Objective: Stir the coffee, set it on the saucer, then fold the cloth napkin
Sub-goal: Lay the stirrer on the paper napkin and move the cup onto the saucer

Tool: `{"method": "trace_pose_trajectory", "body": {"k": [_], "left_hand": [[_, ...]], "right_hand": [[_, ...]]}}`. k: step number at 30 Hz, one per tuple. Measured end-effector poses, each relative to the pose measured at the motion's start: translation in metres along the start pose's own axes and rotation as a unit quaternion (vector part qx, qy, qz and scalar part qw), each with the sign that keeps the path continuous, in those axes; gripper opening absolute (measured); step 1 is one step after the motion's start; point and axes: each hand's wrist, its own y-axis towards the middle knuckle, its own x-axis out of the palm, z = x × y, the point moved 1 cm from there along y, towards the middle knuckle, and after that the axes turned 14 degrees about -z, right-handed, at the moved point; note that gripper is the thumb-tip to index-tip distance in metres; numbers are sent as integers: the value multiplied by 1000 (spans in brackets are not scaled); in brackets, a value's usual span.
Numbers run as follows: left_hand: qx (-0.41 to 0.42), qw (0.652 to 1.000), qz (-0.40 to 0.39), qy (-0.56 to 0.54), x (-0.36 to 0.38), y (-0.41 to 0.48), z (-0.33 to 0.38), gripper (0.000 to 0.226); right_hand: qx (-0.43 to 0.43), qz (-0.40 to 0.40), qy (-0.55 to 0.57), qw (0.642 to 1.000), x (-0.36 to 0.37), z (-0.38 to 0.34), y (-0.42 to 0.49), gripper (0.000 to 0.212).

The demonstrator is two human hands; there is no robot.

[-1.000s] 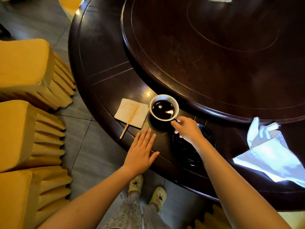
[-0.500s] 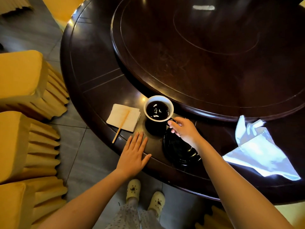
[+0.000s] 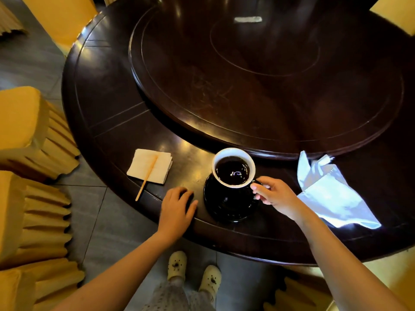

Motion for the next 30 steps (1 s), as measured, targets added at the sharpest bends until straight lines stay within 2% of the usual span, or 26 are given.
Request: {"method": "trace_pose_trajectory", "body": {"k": [2, 4, 7, 10, 30], "left_hand": [[-24, 995, -3, -97, -3, 4, 23, 40], [-88, 974, -36, -204, -2, 10, 39, 26], [-189, 933, -99, -291, 5, 21, 47, 24], [-231, 894, -110, -368, 8, 26, 50, 23], [-226, 912, -65, -335, -2, 45, 46, 24]], "right_hand": [[2, -1, 11, 1000, -4, 7, -9, 18], [3, -3, 22, 1000, -5, 13, -16, 20], [13, -8, 16, 1000, -5, 20, -20, 21], [21, -22, 7, 1000, -3, 26, -19, 22], [13, -95, -44, 994, -18, 40, 12, 20]]}}
